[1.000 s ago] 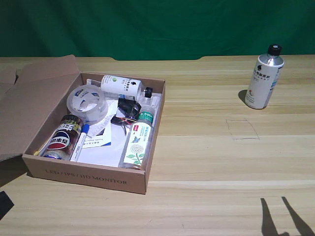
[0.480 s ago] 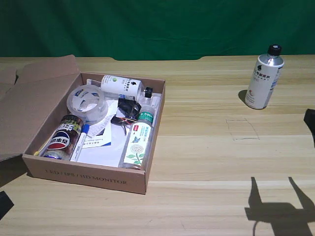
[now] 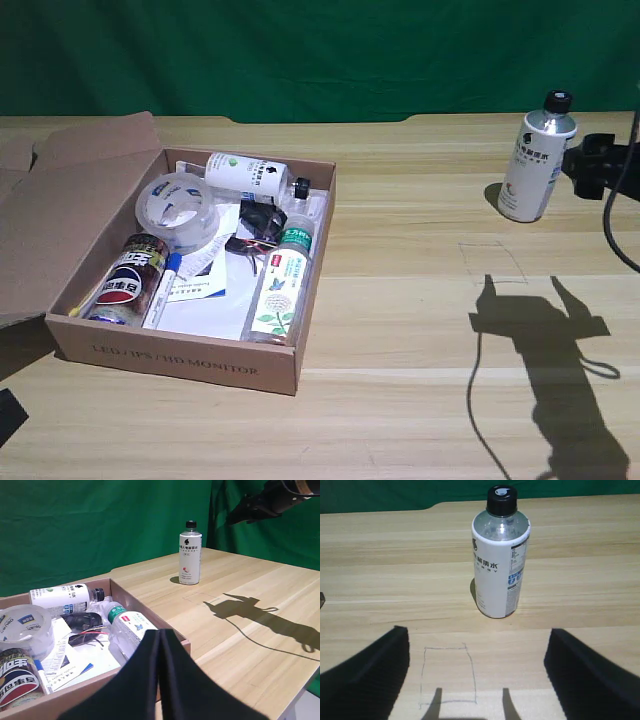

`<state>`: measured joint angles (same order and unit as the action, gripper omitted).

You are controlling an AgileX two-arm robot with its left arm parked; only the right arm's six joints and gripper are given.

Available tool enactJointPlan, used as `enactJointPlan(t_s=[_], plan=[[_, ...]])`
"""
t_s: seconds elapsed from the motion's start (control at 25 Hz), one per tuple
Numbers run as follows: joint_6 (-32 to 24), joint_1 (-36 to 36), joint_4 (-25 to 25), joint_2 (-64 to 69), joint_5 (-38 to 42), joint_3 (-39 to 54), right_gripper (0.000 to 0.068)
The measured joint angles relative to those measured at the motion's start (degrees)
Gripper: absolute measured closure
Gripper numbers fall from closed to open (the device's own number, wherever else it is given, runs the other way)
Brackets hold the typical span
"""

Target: Place the white bottle into the box.

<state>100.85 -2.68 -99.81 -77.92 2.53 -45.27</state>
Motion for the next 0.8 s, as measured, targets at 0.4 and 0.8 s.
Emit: enactJointPlan(t_s=[0.4,0.8], plan=[[0.3,0.0,0.0,-20.0,-1.0,-17.5,0.0048],[0.3,0.0,0.0,-29.8,-3.9,-26.5,0.0051]])
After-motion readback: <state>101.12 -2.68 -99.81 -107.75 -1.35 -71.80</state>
